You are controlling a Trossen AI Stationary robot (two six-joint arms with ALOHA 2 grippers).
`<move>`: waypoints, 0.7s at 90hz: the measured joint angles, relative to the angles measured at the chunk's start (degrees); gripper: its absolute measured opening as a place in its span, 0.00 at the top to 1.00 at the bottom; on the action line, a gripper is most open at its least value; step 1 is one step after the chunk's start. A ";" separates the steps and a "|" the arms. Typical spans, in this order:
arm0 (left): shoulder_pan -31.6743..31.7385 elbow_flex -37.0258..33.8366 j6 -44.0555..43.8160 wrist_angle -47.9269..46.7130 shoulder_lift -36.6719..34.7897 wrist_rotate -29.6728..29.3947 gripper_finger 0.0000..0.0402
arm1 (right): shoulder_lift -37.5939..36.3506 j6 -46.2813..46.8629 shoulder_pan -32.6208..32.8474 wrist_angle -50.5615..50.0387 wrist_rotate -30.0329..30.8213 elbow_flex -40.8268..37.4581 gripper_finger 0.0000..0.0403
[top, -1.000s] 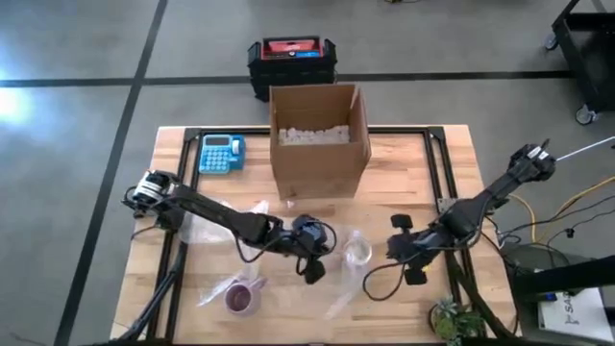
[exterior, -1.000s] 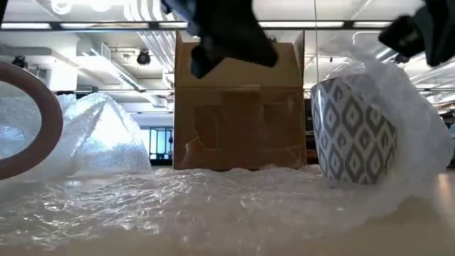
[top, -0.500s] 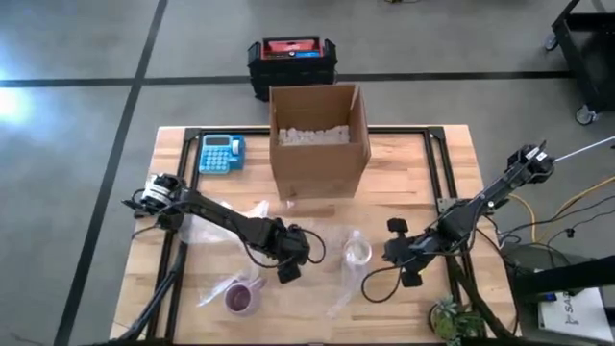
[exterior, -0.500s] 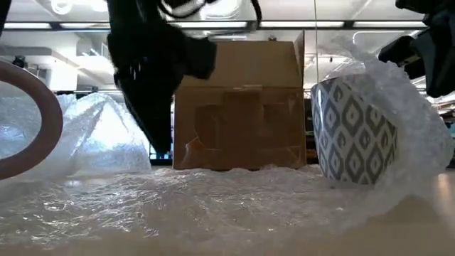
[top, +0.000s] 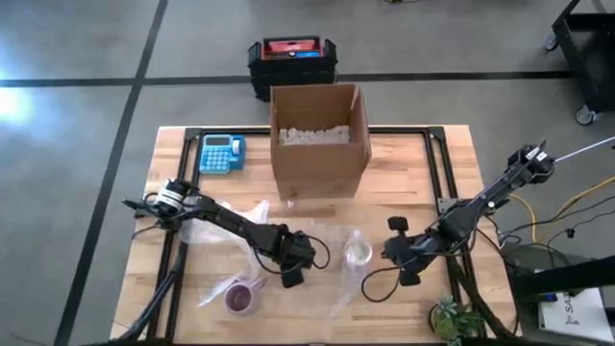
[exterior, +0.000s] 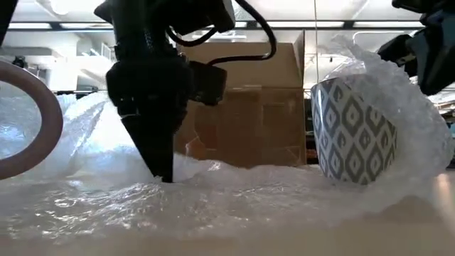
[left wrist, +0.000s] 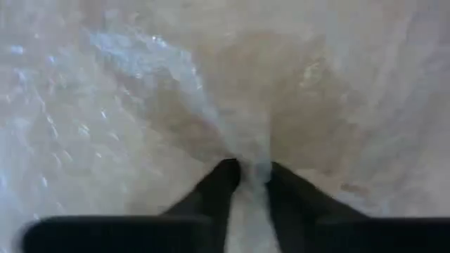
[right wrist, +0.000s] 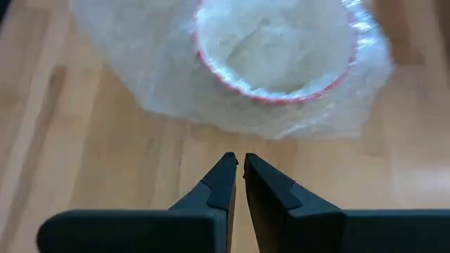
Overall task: Wrap mug
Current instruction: Wrap the white mug with bubble wrap
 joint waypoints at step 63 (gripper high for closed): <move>-0.28 -0.19 3.00 25.74 -12.13 -10.32 1.00 | 0.00 1.81 0.02 3.27 1.05 -0.24 0.95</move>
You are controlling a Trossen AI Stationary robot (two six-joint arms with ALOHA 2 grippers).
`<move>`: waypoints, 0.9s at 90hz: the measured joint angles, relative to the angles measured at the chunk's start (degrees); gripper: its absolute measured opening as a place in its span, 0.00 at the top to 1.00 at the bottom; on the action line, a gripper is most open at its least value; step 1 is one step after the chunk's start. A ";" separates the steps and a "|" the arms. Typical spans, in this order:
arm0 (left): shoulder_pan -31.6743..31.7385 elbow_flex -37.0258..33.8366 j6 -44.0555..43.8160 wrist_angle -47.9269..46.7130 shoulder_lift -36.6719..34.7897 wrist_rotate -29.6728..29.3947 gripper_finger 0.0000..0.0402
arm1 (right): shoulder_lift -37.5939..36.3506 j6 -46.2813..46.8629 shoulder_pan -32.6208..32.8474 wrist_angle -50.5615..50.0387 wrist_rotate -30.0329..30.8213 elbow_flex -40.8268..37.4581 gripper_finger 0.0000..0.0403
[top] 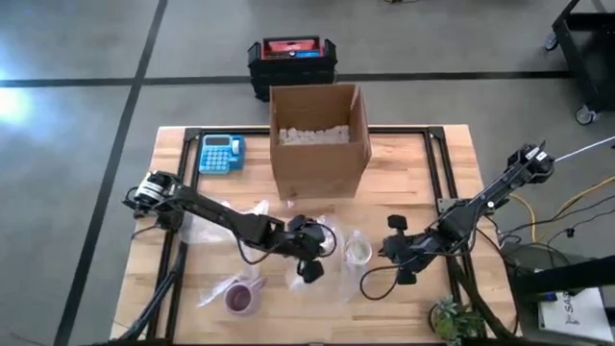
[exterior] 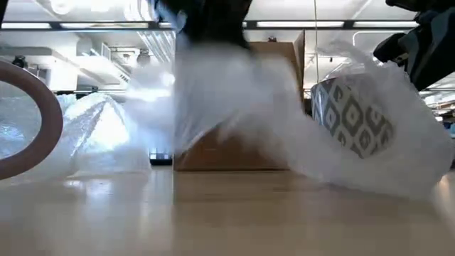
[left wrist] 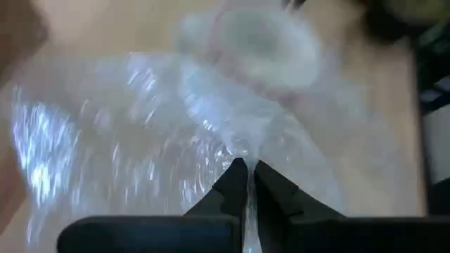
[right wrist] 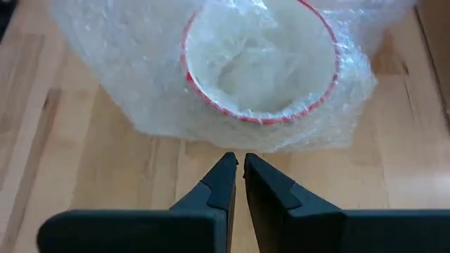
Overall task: Wrap mug
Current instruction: Wrap the white mug with bubble wrap
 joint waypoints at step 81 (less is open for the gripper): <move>2.36 0.00 5.67 26.40 9.79 -9.54 1.00 | 9.36 -7.19 -0.50 12.54 -0.53 0.97 0.95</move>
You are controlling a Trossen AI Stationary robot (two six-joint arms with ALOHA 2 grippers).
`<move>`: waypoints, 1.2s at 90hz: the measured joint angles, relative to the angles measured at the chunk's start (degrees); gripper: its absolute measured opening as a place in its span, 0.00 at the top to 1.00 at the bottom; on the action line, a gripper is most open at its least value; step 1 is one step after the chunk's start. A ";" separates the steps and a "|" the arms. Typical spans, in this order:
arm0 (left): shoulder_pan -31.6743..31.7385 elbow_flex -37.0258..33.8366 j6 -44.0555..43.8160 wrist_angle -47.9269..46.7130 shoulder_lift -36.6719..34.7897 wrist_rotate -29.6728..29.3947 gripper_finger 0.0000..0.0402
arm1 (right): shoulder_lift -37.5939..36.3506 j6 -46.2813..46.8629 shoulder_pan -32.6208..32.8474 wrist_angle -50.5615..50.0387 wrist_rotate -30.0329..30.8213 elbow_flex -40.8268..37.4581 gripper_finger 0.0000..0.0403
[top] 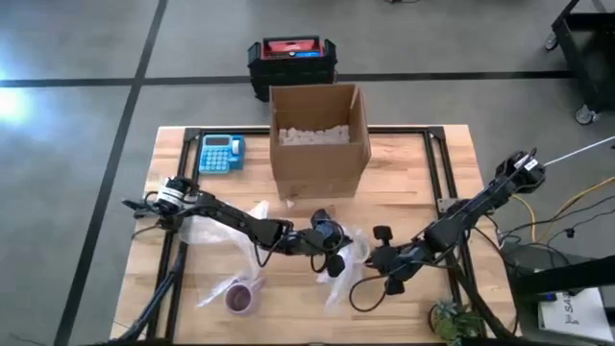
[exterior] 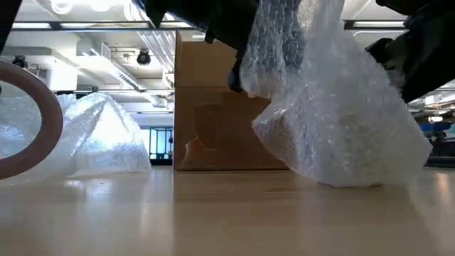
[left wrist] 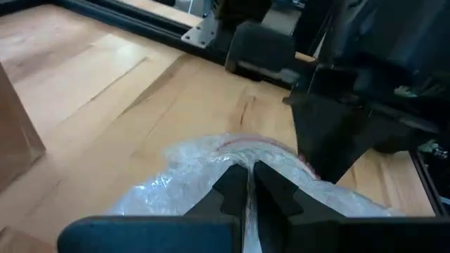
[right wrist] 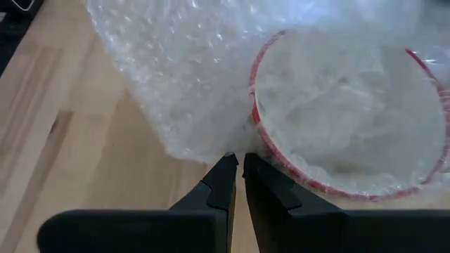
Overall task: Wrap mug
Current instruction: Wrap the white mug with bubble wrap
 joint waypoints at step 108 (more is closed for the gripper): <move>-0.03 0.09 1.21 -1.96 -3.45 1.61 0.98 | 12.15 -8.58 -8.04 -14.39 -1.30 12.35 0.95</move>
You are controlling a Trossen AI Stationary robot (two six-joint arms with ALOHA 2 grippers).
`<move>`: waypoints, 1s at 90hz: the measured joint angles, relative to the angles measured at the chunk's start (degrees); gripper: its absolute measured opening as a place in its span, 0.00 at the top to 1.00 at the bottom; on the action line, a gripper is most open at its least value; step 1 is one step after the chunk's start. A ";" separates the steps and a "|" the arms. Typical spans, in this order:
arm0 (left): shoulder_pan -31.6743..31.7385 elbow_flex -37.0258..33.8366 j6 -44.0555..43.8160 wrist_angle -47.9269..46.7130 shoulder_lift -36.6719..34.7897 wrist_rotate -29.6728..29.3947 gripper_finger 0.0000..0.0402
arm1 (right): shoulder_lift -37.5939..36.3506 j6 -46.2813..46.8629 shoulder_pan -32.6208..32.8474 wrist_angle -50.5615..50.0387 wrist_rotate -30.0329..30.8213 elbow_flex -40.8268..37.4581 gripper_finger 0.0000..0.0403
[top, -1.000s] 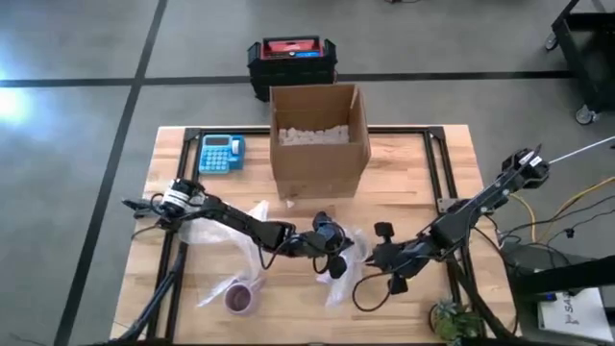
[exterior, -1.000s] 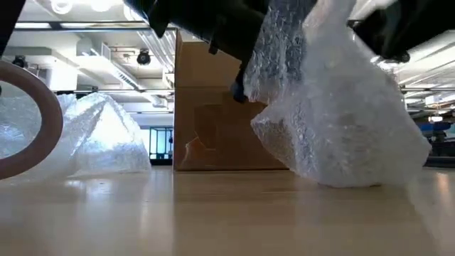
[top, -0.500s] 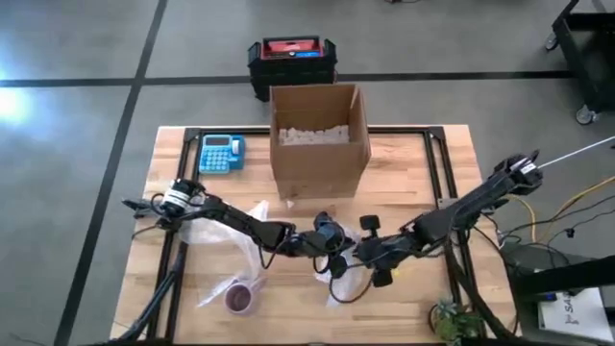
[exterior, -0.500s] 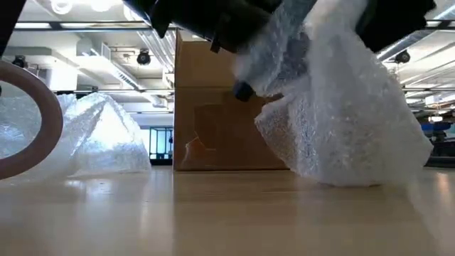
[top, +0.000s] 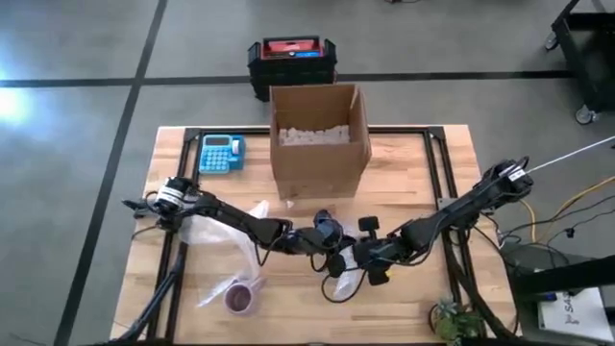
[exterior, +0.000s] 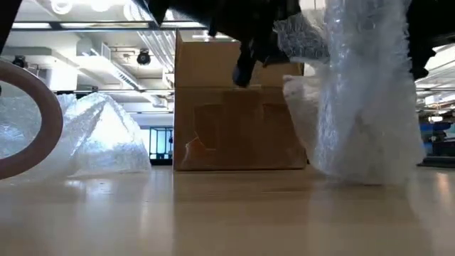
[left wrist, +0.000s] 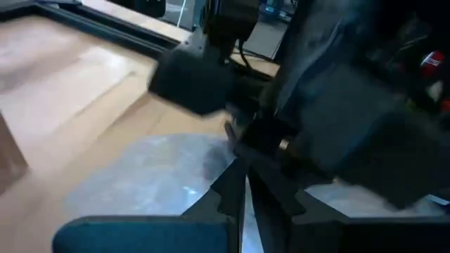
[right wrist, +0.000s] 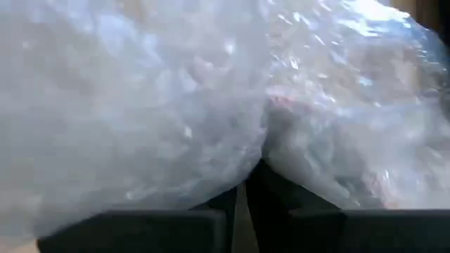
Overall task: Wrap mug
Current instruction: Wrap the white mug with bubble wrap
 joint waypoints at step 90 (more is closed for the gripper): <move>-0.82 0.00 0.00 5.49 3.96 3.61 1.00 | -1.75 -2.01 0.00 1.14 -0.04 0.64 0.95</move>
